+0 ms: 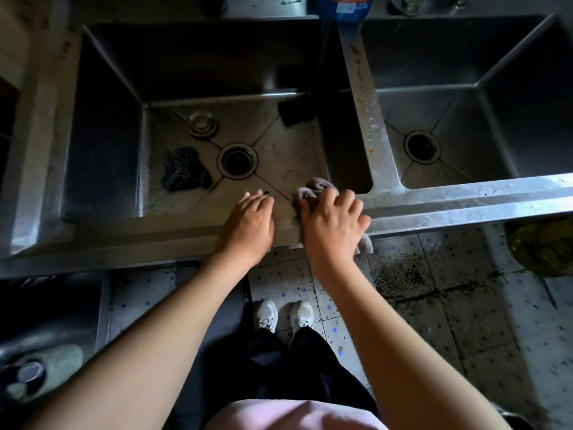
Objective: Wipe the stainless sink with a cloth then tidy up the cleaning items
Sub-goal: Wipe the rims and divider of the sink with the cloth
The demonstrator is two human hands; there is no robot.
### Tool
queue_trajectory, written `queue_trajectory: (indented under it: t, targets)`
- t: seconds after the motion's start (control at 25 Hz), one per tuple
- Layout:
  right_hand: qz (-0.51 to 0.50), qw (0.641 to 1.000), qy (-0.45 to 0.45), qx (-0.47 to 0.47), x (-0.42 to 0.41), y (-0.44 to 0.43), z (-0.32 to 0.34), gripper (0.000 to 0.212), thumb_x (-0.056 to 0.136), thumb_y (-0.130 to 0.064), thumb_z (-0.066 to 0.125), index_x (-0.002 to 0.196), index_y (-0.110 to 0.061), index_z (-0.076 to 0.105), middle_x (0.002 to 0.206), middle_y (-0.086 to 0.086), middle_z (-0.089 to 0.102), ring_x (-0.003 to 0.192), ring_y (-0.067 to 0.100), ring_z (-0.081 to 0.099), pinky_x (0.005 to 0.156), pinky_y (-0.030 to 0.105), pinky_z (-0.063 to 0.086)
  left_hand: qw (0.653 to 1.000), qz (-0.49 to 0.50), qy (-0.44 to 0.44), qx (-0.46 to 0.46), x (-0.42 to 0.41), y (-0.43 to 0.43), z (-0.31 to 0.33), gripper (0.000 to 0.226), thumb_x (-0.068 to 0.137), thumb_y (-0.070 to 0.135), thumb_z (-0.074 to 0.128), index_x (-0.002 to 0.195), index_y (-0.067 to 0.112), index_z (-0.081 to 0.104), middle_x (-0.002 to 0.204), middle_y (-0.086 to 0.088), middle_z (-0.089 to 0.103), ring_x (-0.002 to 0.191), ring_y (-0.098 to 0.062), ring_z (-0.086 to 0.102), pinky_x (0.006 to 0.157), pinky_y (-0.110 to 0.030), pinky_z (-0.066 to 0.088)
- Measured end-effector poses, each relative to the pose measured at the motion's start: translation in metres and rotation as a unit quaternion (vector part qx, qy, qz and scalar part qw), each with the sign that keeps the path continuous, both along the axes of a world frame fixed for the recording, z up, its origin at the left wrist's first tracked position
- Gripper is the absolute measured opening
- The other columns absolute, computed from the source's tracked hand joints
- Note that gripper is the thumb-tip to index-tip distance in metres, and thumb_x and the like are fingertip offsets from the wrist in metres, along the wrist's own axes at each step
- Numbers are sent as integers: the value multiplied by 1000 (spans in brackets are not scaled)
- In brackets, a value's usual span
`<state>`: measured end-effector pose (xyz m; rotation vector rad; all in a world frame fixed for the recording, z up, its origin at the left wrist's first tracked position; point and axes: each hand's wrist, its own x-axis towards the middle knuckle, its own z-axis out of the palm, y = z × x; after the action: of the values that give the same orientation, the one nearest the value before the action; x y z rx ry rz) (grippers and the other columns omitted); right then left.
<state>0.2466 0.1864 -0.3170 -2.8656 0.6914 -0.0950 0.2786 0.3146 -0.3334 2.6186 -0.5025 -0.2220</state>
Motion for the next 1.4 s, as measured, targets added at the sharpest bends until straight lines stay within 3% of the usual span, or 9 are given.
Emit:
queue_trajectory:
  t: [0.24,0.4,0.64,0.96,1.24,1.4]
  targets:
    - [-44,999,28,-1,-4,-56,4,50,87,-52,45,109,-8,47,113,19,47,105,37,41,83,47,32,1000,10,-14,7,-3,-2,1,35,87,19,41,106,-4,60,109,-25,64,113,-37,55,105,-46,32]
    - [-61,997,38,-11,-5,-35,5,48,87,-51,46,111,-9,46,113,19,46,104,35,41,82,45,32,1000,13,-20,11,-2,-3,0,25,88,16,49,100,-3,60,105,-26,64,112,-37,55,105,-46,32]
    - [41,999,18,3,-2,-14,2,42,84,-49,50,102,-11,51,104,15,49,97,33,44,77,42,31,999,13,-26,19,-1,-4,4,30,85,19,44,95,-3,62,100,-28,65,106,-38,59,102,-46,36]
    - [-47,998,28,-11,-12,-72,4,46,88,-49,46,111,-9,46,113,20,46,105,36,41,84,46,32,999,15,-26,29,-3,-5,5,35,87,27,40,91,0,61,95,-24,66,103,-37,59,101,-46,37]
    - [49,998,26,2,-3,-19,3,44,84,-52,48,104,-13,50,106,15,49,98,33,44,79,43,32,999,13,-24,22,-2,-7,5,35,82,22,50,101,-5,60,101,-30,64,103,-41,59,101,-49,37]
    - [-17,999,45,16,-3,-71,5,47,86,-53,47,108,-11,47,113,19,46,105,35,41,85,46,31,999,-1,-31,23,-2,-4,4,27,85,19,56,98,-4,61,101,-26,66,107,-39,59,102,-49,36]
